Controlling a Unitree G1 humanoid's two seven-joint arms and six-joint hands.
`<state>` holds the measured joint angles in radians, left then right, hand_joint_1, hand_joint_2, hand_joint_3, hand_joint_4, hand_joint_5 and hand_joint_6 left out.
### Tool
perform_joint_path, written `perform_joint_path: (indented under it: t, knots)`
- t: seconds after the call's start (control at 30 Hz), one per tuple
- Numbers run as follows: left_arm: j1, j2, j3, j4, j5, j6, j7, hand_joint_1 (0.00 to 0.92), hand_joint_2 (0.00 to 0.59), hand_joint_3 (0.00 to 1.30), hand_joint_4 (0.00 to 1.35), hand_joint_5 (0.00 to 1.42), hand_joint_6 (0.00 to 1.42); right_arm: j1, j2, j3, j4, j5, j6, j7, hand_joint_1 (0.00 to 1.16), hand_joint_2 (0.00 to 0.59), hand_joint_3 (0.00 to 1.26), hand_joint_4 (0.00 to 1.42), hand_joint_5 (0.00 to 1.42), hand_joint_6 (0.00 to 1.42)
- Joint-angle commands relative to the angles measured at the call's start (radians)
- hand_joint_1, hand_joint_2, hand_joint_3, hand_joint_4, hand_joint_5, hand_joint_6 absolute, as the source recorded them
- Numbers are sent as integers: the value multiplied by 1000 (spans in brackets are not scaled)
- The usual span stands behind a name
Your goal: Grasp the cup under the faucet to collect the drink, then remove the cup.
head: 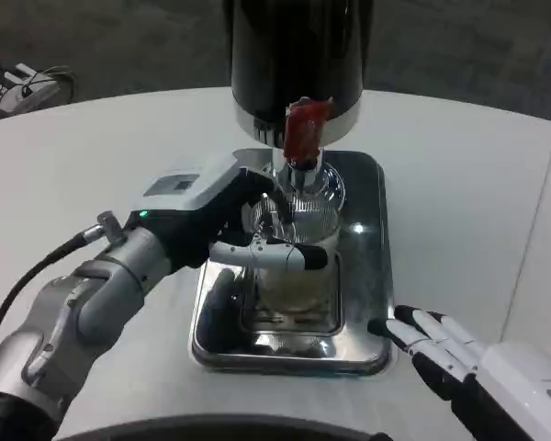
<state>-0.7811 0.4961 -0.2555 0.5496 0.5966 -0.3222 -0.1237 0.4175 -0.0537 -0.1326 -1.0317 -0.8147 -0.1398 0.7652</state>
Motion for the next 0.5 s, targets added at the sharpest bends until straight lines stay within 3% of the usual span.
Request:
perform_joint_path:
  t: [0.03, 0.2, 0.5]
  knots:
    - [-4, 18, -15, -3, 4, 15, -35, 87, 38, 571, 458, 703, 1050, 2, -6, -1, -15, 20, 1, -4, 357, 431, 86, 1, 4, 173]
    - [-5, 21, -13, -2, -1, 9, -35, 85, 44, 526, 376, 621, 953, 3, -9, -2, -15, 22, 6, -4, 356, 431, 86, 1, 4, 186]
    - [-10, 27, 0, -13, -16, -9, -21, 74, 46, 513, 331, 589, 933, -12, -22, 6, -15, 17, 29, -2, 359, 428, 94, 1, 4, 190]
